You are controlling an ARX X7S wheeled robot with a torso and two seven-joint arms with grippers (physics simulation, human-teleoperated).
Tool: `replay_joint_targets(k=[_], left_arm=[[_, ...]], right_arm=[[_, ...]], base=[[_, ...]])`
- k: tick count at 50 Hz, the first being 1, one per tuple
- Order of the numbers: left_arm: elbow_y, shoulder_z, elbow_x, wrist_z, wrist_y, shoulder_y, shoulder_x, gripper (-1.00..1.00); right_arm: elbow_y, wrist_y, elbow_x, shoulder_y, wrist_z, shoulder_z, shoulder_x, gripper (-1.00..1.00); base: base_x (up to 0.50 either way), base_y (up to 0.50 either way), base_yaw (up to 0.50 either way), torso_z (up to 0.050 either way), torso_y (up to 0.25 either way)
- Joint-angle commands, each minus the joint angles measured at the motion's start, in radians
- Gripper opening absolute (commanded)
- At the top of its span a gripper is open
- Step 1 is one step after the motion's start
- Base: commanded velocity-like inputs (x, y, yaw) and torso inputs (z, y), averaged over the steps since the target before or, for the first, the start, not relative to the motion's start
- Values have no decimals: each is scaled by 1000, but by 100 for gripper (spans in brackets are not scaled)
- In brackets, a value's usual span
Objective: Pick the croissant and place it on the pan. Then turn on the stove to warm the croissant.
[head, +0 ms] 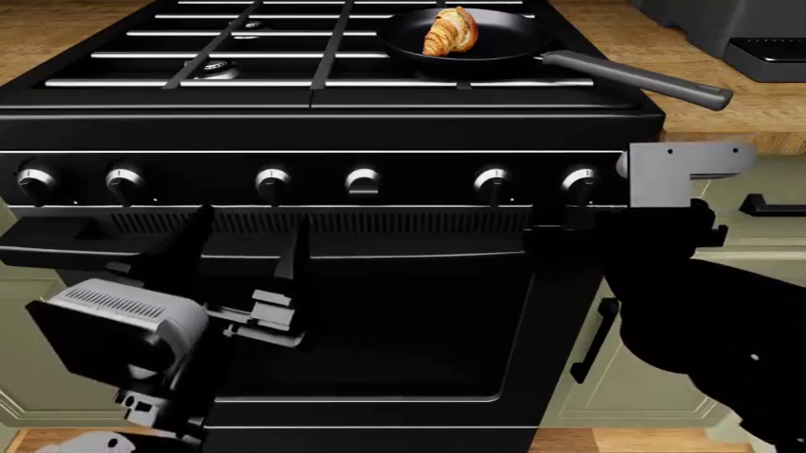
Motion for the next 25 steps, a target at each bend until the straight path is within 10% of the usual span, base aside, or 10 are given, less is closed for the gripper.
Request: replay_joint_targets(k=[1, 25], left_arm=[[-21, -5, -12, 15, 5, 3, 3, 100], [3, -11, 19, 1, 0, 19, -6, 100]], right_arm=[[24, -19, -31, -1, -15, -14, -7, 100], [67, -26, -54, 23, -43, -32, -16, 100]], base=[[0, 0, 0, 0, 0], [0, 0, 0, 0, 0]])
